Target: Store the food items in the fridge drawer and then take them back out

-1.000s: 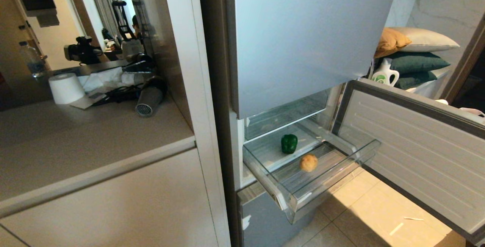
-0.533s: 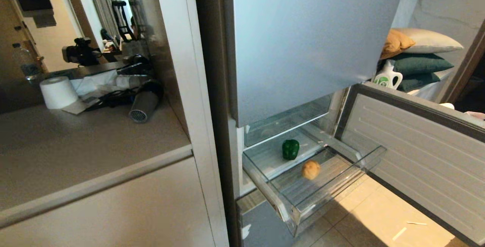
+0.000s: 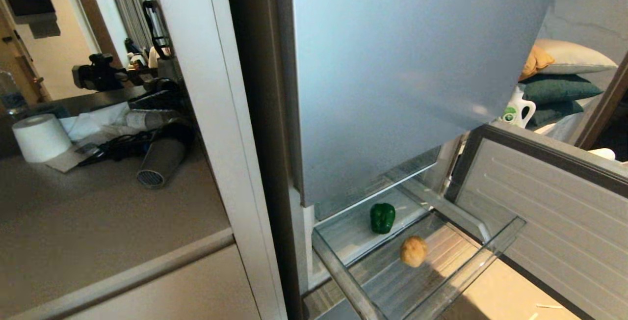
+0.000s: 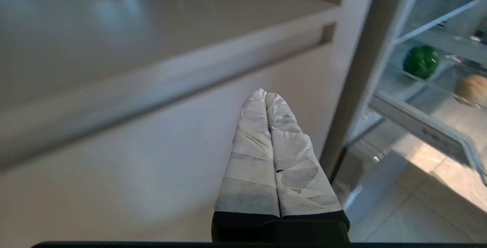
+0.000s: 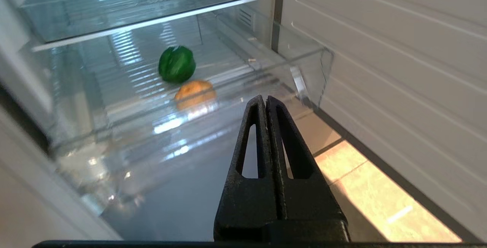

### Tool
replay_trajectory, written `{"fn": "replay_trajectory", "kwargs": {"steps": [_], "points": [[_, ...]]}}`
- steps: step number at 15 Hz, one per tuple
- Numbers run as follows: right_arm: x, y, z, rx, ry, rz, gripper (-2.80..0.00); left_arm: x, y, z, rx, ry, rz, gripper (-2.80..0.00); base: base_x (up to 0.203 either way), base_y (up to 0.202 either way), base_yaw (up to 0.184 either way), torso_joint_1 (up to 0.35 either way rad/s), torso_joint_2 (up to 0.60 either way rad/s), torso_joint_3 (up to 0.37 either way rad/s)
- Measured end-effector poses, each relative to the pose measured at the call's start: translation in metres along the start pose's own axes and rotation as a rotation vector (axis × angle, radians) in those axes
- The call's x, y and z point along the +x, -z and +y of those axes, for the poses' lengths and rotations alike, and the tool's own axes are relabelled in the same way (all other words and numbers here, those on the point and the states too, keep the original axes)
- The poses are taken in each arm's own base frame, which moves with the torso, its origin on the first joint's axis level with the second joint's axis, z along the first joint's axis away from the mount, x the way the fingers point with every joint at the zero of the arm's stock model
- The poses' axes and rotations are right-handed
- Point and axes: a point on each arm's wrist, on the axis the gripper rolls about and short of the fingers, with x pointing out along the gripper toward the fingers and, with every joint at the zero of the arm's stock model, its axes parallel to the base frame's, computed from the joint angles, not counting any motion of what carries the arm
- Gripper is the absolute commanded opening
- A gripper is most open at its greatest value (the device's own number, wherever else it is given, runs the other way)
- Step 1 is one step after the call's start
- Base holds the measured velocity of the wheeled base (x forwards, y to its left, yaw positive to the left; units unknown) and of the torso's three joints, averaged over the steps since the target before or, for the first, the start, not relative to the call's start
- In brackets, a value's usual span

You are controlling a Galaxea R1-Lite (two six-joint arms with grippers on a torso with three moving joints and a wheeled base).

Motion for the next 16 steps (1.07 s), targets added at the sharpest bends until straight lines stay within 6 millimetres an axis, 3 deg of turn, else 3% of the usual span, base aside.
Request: {"fn": "replay_trajectory", "kwargs": {"steps": [16], "points": [[0.0000, -0.0001, 0.0000, 0.001, 0.002, 0.000, -2.80, 0.0000, 0.0000, 0.0000, 0.000, 0.000, 0.000, -2.80, 0.006, 0.000, 0.000, -0.001, 0.00, 0.001]]}}
